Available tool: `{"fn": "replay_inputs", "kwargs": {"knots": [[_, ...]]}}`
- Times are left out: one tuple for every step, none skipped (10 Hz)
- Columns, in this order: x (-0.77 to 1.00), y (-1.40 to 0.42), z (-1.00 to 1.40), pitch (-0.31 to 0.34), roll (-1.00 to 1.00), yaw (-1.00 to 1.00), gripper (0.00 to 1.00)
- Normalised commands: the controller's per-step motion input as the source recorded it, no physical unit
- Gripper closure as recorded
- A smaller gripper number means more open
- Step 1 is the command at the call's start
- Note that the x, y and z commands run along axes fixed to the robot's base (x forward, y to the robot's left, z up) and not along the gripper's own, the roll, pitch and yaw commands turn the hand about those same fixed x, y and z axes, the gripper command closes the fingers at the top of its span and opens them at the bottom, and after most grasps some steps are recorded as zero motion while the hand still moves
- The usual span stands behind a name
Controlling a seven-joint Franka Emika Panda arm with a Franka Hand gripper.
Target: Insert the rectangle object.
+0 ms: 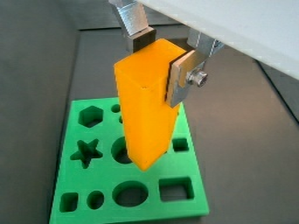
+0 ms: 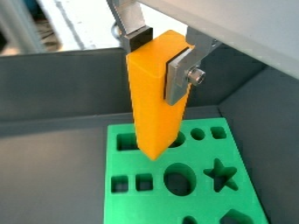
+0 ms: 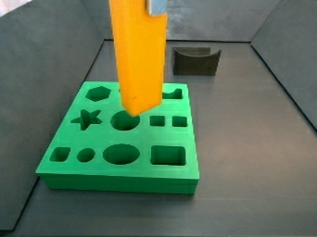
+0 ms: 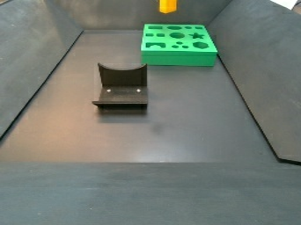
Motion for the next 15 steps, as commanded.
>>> {"fn": "replay_inputs", "kwargs": {"knots": [[0.04, -0.24, -0.27, -0.016, 0.05, -0.91, 1.00], [0.02, -0.04, -0.21, -0.050, 0.16, -0.95, 1.00], [0.00, 0.00, -0.19, -0.054, 0.18, -0.98, 1.00], [0.00, 0.00, -0.17, -0.047, 0.18, -0.99, 1.00], [0.00, 0.00, -0.16, -0.039, 0.17, -0.99, 1.00], [0.00, 0.00, -0.13, -0.023, 0.16, -0.99, 1.00], [0.00, -0.01, -0.02, -0.016, 0.12, -0.98, 1.00], [0.19, -0.36, 0.02, 0.000, 0.03, -0.70, 1.00], [0.41, -0.53, 0.00, 0.000, 0.07, -0.38, 1.00], [0.49, -0.56, 0.00, 0.009, 0.10, -0.27, 1.00], [0.55, -0.56, 0.00, 0.026, 0.13, -0.20, 1.00], [0.60, -0.50, -0.04, 0.061, 0.08, -0.18, 1.00], [0.61, -0.47, -0.06, 0.060, 0.05, -0.20, 1.00], [0.58, -0.39, -0.11, 0.057, 0.06, -0.25, 1.00], [0.61, -0.12, -0.15, 0.100, 0.05, -0.28, 1.00]]}}
